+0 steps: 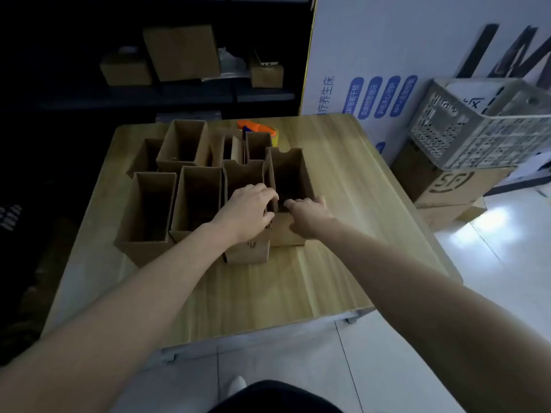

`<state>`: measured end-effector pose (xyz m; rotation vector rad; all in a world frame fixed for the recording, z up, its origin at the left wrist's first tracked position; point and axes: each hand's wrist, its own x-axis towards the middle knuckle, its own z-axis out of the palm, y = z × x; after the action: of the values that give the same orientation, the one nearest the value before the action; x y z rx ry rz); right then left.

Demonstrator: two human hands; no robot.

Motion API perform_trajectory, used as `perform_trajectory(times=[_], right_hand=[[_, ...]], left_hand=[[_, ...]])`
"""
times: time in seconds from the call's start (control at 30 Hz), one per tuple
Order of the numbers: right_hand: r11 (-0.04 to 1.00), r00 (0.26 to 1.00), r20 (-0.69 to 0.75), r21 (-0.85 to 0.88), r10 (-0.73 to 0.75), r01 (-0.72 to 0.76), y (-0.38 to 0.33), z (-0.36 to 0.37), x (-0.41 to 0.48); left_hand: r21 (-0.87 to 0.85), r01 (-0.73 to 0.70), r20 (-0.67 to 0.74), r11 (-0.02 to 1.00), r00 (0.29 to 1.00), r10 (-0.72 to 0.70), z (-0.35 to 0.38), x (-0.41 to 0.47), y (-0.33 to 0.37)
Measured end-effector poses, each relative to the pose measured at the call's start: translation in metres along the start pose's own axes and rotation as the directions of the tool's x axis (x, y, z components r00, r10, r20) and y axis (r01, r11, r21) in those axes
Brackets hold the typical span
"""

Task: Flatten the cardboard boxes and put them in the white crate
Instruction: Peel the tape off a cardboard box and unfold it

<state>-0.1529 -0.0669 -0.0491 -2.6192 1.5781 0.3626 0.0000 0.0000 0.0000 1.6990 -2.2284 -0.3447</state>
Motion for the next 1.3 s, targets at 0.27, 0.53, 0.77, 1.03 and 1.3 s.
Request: perform_trajectory(times=[0.27, 0.53, 0.77, 1.03, 1.3], right_hand=[[0.987, 0.984, -0.104, 0.084, 0.148, -0.139, 0.021, -0.006, -0.006], [0.529, 0.855, 0.058, 0.763, 0.515, -0.371, 0.091, -0.048, -0.033], [0.199, 0.714, 0.304, 0.826, 0.630, -0.527, 0.148, -0.037, -0.044], [-0.029, 0.689, 0.487, 0.827, 0.537, -0.562, 0.195, -0.011, -0.044], [0.366, 0.803, 0.261, 0.785, 0.535, -0.499, 0.207, -0.012, -0.020]], left_hand=[[-0.051, -0.042, 0.028, 0.998, 0.999, 0.044, 0.001, 0.012, -0.007], [-0.161, -0.077, 0.052, 0.984, 0.995, 0.087, 0.012, 0.042, 0.016], [-0.081, -0.078, 0.042, 0.994, 0.996, 0.081, 0.031, 0.078, 0.047], [0.010, 0.074, 0.038, 0.997, 0.997, -0.074, 0.067, 0.121, 0.098], [-0.086, 0.258, 0.004, 0.962, 0.966, -0.259, 0.090, 0.127, 0.100]])
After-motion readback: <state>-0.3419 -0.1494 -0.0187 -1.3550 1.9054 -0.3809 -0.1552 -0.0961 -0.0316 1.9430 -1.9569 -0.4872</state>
